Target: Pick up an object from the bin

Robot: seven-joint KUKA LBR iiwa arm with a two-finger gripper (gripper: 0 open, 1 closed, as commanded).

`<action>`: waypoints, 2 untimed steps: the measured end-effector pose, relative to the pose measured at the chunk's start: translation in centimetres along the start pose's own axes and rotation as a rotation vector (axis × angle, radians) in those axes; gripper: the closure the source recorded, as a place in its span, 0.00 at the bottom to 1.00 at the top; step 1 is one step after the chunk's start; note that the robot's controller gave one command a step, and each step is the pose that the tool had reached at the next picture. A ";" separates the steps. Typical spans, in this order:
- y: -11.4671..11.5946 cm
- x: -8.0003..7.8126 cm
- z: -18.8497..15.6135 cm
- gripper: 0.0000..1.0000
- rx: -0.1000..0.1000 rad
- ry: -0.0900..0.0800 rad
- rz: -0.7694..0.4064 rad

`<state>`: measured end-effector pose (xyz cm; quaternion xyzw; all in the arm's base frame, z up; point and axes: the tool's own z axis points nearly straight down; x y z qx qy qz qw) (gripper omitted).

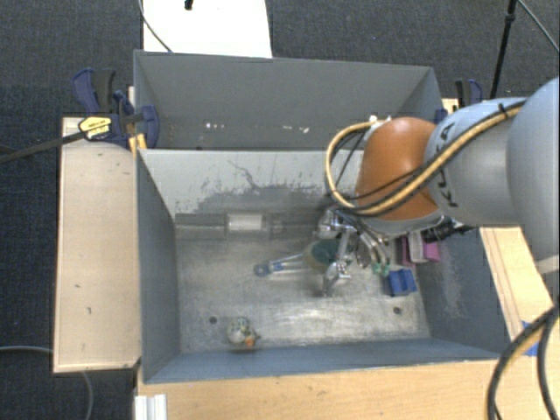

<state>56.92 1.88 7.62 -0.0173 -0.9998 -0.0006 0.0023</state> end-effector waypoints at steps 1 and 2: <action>0.0 -0.1 -0.3 1.00 0.000 -0.005 0.001; 0.6 -1.3 -16.6 1.00 0.001 -0.016 -0.085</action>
Offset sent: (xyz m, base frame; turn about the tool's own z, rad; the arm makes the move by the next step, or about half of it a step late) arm 0.0000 0.0000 0.0000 0.0000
